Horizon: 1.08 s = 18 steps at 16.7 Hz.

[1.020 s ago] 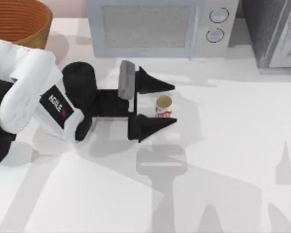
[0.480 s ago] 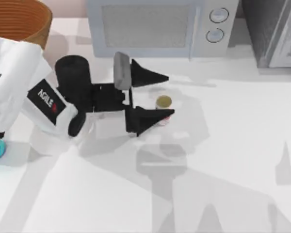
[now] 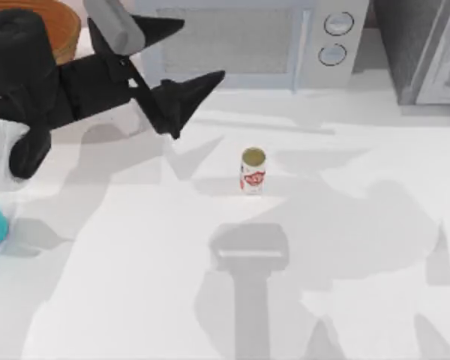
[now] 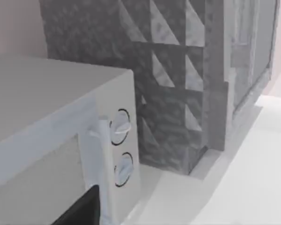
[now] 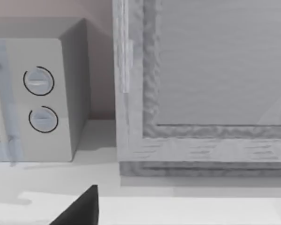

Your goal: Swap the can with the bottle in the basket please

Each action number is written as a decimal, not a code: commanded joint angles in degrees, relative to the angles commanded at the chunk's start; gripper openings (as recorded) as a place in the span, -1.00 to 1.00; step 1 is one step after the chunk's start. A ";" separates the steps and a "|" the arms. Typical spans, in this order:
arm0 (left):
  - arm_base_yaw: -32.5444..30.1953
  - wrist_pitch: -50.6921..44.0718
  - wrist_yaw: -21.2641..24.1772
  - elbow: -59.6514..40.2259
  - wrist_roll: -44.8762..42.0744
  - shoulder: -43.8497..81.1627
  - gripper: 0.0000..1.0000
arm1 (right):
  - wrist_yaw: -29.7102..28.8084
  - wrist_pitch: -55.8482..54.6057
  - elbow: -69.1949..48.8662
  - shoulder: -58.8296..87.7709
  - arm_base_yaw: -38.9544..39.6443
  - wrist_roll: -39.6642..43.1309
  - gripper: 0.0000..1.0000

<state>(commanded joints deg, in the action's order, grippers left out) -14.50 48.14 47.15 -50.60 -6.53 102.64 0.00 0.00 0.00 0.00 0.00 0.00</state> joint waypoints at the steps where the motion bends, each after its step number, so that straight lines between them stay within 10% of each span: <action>1: 0.78 -3.19 -3.28 3.02 -0.47 -7.03 1.00 | 0.00 0.00 0.00 0.00 0.00 0.00 1.00; 11: 9.85 -34.78 -34.71 35.33 1.41 -77.35 1.00 | 0.00 0.00 0.00 0.00 0.00 0.00 1.00; 18: 14.20 -47.38 -46.44 49.68 6.12 -101.26 1.00 | 0.00 0.00 0.00 0.00 0.00 0.00 1.00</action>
<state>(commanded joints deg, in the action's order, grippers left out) -0.30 0.77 0.71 -0.92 -0.41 1.38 0.00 0.00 0.00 0.00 0.00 0.00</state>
